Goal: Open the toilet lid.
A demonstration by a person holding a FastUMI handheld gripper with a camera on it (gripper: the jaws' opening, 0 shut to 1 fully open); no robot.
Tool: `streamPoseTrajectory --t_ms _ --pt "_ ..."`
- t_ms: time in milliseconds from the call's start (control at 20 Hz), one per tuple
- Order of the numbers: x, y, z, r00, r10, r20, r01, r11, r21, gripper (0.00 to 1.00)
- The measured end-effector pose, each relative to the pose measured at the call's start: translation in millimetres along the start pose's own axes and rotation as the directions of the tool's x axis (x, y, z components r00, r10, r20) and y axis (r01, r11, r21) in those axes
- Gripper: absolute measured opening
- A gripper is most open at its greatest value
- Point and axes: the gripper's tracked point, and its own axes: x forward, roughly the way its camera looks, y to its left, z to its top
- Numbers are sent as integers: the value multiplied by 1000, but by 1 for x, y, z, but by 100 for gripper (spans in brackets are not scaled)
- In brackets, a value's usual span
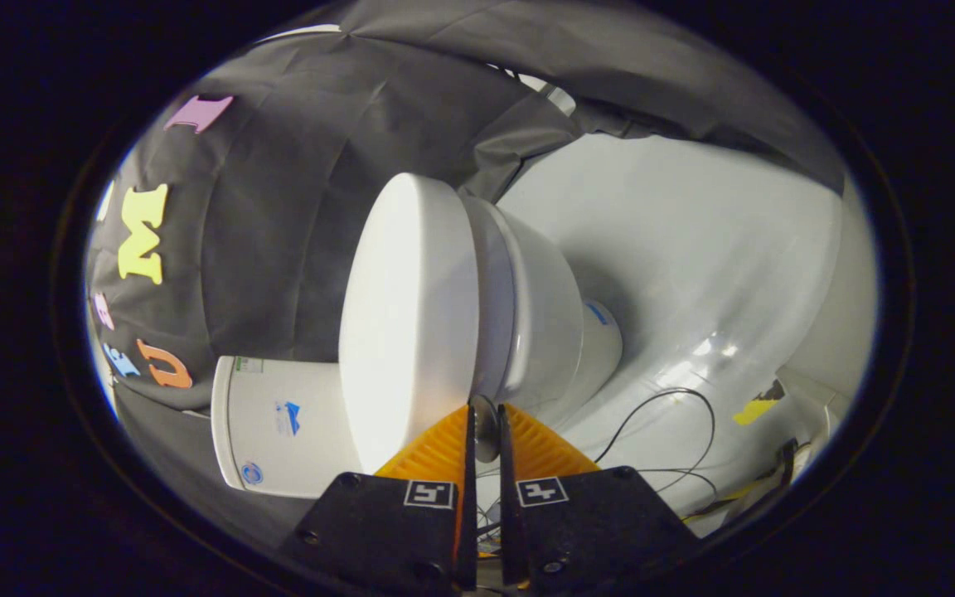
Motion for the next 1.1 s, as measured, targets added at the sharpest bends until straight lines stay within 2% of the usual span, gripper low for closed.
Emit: streamPoseTrajectory --t_ms 350,600,1100 --pt "-9 12 -1 1000 11 4 -11 999 -46 14" --pt "-25 36 1 996 85 27 -83 994 -70 14" --pt "-39 60 -5 994 100 48 -93 986 -136 14"
